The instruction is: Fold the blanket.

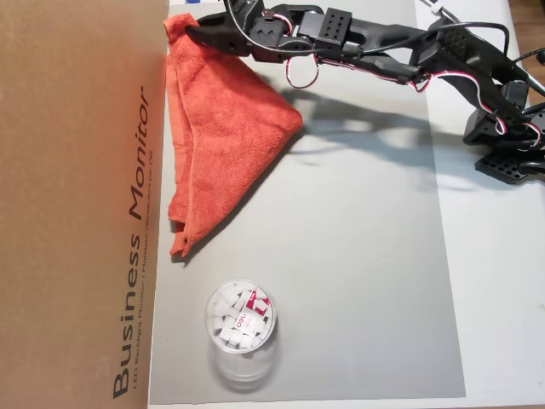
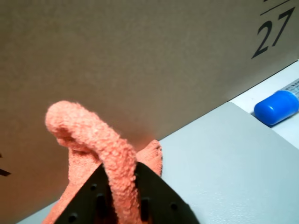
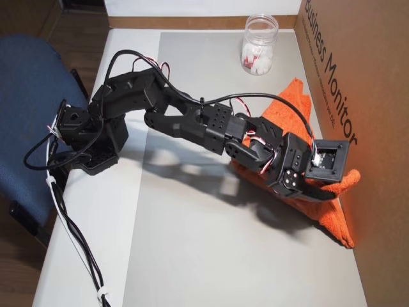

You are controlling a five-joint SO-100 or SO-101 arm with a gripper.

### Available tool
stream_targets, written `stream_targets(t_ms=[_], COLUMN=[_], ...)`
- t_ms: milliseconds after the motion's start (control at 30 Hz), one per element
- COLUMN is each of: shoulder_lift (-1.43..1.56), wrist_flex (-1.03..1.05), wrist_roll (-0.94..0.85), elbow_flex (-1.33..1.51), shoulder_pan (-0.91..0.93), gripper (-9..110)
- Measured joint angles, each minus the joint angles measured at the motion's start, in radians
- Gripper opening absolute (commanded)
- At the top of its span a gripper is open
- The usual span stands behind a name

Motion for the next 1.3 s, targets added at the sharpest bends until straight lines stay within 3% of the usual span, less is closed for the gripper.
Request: stream_targets(t_ms=[633,1167,1300], shoulder_lift=[-0.002,-0.100,-0.101], wrist_flex=[-0.060,-0.161,-0.161], wrist_roll=[0.126,-0.295,-0.331], elbow_flex=[-0.026,-0.020,-0.020], shoulder_pan=[-0.021,0.037,0.035], gripper=[0,0,9])
